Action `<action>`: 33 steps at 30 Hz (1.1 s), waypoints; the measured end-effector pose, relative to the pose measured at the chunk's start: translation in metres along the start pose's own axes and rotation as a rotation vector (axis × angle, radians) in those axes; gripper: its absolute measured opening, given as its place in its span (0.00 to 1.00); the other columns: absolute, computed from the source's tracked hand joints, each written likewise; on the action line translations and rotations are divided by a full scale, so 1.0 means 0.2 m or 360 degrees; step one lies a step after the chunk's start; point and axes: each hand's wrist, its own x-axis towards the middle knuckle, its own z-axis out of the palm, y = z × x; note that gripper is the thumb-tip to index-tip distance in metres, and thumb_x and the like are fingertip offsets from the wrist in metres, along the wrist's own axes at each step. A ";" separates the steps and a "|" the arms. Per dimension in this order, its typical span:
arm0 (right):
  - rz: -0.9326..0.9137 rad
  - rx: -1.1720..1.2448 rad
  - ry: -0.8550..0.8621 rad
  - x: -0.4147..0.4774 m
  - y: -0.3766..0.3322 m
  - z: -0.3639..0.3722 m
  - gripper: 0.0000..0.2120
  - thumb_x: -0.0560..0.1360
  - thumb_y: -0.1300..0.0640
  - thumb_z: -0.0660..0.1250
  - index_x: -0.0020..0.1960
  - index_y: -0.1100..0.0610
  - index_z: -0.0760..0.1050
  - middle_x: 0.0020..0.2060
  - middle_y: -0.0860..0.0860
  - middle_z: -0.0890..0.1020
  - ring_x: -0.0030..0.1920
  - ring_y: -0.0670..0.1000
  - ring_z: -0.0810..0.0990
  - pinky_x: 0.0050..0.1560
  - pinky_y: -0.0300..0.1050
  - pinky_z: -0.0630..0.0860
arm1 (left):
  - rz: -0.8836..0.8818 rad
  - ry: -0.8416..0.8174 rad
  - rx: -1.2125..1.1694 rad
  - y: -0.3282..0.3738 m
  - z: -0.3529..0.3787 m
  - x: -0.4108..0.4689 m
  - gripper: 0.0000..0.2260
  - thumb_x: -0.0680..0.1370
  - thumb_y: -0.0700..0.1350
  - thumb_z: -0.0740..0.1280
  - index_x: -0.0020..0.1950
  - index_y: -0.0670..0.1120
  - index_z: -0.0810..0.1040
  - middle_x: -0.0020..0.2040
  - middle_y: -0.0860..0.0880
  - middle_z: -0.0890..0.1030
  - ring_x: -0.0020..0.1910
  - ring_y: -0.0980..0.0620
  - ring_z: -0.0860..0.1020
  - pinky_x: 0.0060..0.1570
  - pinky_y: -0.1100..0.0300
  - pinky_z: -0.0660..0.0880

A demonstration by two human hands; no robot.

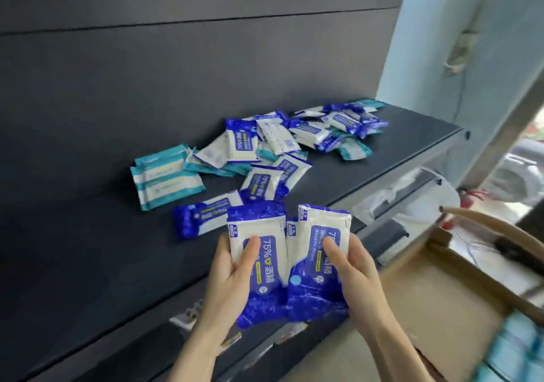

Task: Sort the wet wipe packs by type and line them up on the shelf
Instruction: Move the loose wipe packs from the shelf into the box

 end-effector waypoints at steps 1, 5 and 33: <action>-0.0021 -0.0010 0.0067 -0.04 -0.01 -0.09 0.11 0.74 0.52 0.64 0.55 0.55 0.73 0.44 0.50 0.85 0.44 0.54 0.85 0.45 0.48 0.82 | -0.0015 -0.0077 0.0009 -0.01 0.07 -0.02 0.12 0.73 0.51 0.64 0.56 0.52 0.74 0.48 0.53 0.84 0.46 0.55 0.83 0.41 0.65 0.77; -0.0064 0.0001 0.0381 -0.21 -0.03 -0.49 0.14 0.73 0.55 0.66 0.57 0.59 0.72 0.45 0.53 0.85 0.44 0.54 0.85 0.42 0.45 0.82 | -0.0093 -0.0392 0.0036 -0.07 0.42 -0.10 0.08 0.76 0.47 0.64 0.55 0.50 0.73 0.45 0.54 0.85 0.43 0.54 0.83 0.36 0.67 0.77; 0.0378 0.0156 0.1325 -0.55 0.36 -2.77 0.12 0.76 0.57 0.66 0.59 0.52 0.69 0.51 0.50 0.82 0.47 0.48 0.84 0.38 0.39 0.80 | -0.0826 -0.1400 0.0333 -1.05 2.72 -0.56 0.20 0.70 0.58 0.64 0.58 0.50 0.69 0.51 0.49 0.82 0.46 0.52 0.83 0.46 0.54 0.80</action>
